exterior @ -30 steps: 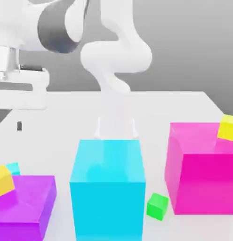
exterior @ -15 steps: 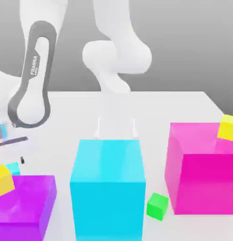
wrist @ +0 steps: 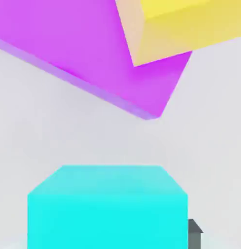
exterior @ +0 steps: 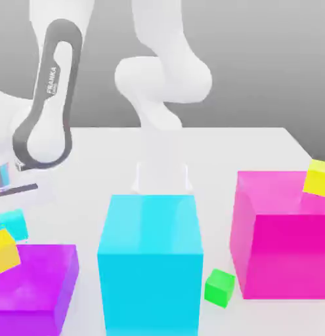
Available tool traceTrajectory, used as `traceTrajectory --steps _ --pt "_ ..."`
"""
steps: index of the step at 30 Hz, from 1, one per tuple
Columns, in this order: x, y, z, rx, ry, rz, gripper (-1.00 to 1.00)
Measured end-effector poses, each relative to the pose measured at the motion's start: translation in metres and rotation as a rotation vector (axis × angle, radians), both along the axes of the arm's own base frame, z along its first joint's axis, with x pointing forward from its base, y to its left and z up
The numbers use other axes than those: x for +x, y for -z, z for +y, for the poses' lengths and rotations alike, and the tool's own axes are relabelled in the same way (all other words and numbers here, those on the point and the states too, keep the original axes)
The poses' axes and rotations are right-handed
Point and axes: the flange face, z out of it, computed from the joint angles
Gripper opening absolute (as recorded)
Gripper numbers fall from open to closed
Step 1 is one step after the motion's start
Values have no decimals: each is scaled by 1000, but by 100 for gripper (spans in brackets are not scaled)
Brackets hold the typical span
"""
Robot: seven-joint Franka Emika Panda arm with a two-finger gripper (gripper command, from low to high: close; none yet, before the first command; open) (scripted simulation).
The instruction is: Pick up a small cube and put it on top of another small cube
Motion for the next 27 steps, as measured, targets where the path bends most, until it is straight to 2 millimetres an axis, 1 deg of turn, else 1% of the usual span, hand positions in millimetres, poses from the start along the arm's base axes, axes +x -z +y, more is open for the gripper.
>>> traceTrajectory --steps 2,5,6,7,9,12,15,17,19,22,25,27 --pt "9 -15 -5 9 95 -22 -100" --pt "34 -39 -3 36 209 -58 -100" --pt "50 -48 7 50 219 -68 -100" --pt "71 -57 23 67 212 -76 -100" --pt "109 -77 60 104 193 -88 -100" --pt "154 -109 118 162 174 -96 -100" --pt "186 -142 184 218 143 -90 -100" --pt "200 -157 238 227 55 -72 -100" --pt "206 -169 290 223 -47 -52 -100" --pt "203 -185 365 206 -199 -26 -100" --pt "187 -199 440 178 -360 -2 -100" --pt "168 -209 491 152 -472 12 -100"
